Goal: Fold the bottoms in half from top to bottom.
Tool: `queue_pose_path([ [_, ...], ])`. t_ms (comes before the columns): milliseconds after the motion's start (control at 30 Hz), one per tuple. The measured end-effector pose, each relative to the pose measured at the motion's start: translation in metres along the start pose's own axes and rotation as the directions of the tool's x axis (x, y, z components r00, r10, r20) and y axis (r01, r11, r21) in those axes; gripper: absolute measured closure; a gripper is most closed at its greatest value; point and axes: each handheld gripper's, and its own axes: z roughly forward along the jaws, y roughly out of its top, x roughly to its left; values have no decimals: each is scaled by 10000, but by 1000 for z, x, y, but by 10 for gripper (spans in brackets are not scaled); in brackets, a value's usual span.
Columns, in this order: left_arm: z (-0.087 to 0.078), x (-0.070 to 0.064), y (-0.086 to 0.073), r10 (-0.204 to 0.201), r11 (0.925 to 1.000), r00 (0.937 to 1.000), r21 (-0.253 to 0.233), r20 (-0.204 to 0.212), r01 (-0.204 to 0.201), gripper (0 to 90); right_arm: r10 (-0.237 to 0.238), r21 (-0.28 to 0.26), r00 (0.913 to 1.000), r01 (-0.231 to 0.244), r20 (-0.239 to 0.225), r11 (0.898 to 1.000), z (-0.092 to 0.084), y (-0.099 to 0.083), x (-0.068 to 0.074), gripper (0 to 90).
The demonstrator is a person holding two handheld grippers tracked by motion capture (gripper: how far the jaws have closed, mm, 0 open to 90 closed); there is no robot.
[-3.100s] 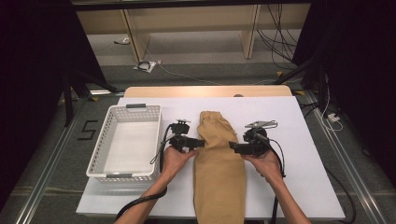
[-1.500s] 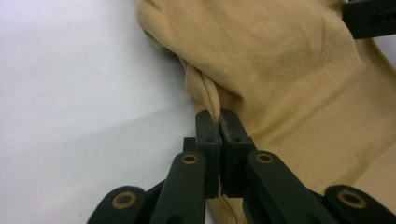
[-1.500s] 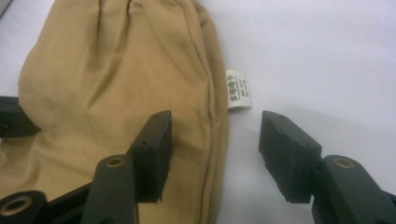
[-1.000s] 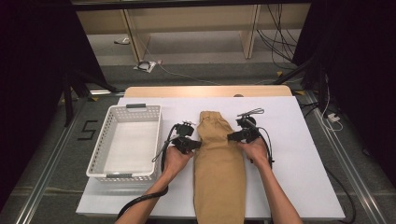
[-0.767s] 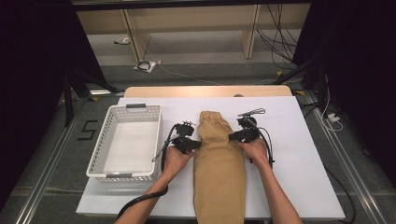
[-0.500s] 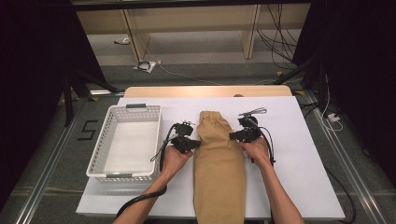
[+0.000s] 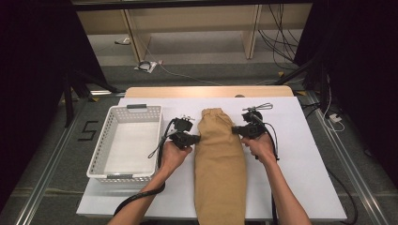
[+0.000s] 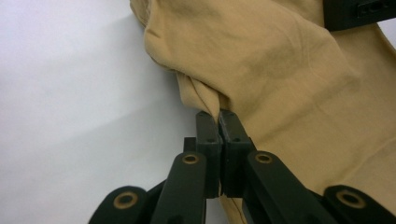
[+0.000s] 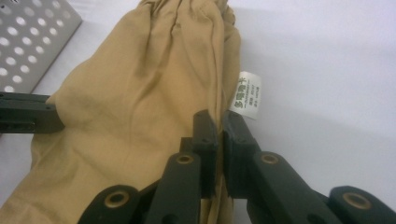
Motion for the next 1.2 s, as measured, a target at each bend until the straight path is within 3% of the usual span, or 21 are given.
queue_pose_path([
  [233,-6,4,9,29,9994,9999,-359,-113,-33,880,-316,-472,9994,323,171,9984,-6,13,7,856],
  [433,-10,0,3,257,9985,9997,-493,8,-257,878,-993,-736,9940,1024,456,9920,-10,10,16,856],
  [667,-17,-5,-6,562,9964,9980,-659,293,-542,878,-2075,-1316,9761,2144,646,9678,-21,-6,29,856],
  [833,-27,-16,-16,1121,9909,9920,-818,588,-1071,877,-2379,-1665,9699,2432,513,9556,-31,-23,32,856],
  [1200,-55,-32,-43,1703,9806,9775,-1192,1246,-1557,878,-3116,-2360,9499,3087,257,9214,-59,-57,47,856],
])
